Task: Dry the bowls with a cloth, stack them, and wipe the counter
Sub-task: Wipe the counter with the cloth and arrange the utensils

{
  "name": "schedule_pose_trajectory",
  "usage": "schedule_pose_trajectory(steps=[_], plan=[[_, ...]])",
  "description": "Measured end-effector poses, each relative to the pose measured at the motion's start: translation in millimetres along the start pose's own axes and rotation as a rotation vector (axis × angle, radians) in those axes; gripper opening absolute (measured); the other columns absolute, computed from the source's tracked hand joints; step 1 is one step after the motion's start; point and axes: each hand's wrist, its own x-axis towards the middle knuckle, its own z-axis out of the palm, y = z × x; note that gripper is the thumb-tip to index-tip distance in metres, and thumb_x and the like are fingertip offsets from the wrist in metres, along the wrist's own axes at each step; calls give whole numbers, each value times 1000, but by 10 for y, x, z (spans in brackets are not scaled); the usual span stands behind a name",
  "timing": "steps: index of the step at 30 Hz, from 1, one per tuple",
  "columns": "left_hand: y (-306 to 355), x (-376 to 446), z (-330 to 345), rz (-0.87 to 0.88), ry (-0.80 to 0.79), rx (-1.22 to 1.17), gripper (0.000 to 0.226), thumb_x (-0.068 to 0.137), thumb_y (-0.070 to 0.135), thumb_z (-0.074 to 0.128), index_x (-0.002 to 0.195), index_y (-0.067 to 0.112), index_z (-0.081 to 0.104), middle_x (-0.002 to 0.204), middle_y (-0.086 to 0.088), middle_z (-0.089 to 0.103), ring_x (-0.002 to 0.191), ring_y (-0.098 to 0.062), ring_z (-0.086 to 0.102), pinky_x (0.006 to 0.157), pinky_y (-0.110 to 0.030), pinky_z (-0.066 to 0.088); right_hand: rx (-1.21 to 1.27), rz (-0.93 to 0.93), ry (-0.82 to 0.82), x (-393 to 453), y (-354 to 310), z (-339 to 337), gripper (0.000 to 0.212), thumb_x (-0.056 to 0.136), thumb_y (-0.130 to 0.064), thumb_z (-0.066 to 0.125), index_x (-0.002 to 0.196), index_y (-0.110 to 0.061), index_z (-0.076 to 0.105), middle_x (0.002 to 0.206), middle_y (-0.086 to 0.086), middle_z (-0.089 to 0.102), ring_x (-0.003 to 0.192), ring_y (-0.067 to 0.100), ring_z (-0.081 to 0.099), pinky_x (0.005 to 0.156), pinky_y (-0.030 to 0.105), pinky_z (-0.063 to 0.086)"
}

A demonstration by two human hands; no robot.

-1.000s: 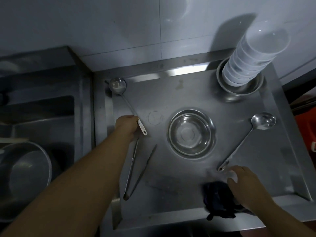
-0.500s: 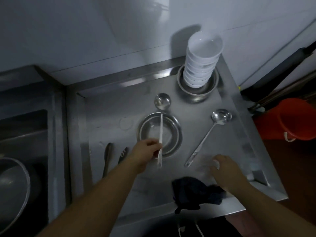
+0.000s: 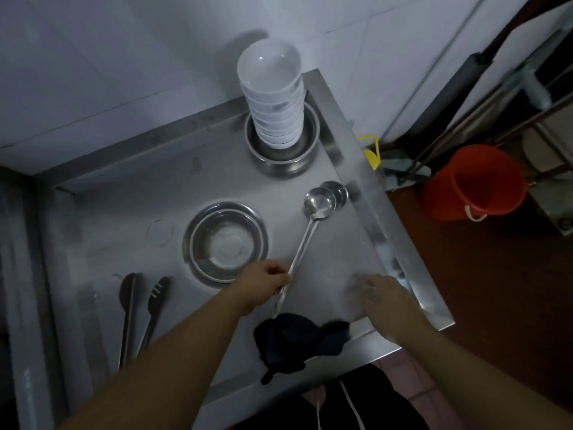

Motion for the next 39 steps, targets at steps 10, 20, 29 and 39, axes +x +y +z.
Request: schedule_pose_trajectory(steps=[10, 20, 29, 39], plan=[[206, 227, 272, 5, 136, 164, 6, 95, 13, 72, 94, 15, 78, 77, 0, 71, 68, -18, 64, 65, -26, 54, 39, -57, -31, 63, 198, -140, 40, 94, -23, 58, 133, -28, 61, 123, -1, 58, 100, 15, 54, 85, 30, 45], [159, 316, 448, 125, 389, 484, 8, 95, 25, 66, 100, 24, 73, 96, -1, 76, 94, -28, 70, 80, -35, 55, 56, -72, -33, 51, 229, -146, 40, 97, -22, 57, 137, -25, 61, 136, 3, 61, 120, 22, 59, 100, 34, 49], [69, 235, 397, 154, 381, 443, 17, 96, 19, 67, 109, 15, 77, 110, -8, 77, 104, -29, 70, 89, -34, 54, -10, -58, -25, -123, 112, 0, 39, 98, -22, 56, 137, -22, 59, 136, 7, 58, 118, 26, 59, 99, 35, 50], [-857, -713, -545, 42, 458, 416, 17, 99, 22, 60, 110, 17, 72, 110, -5, 73, 99, -26, 68, 87, -40, 57, -132, -234, -33, -289, -699, 518, 36, 99, -22, 58, 134, -14, 61, 131, 11, 59, 120, 32, 56, 101, 39, 48]])
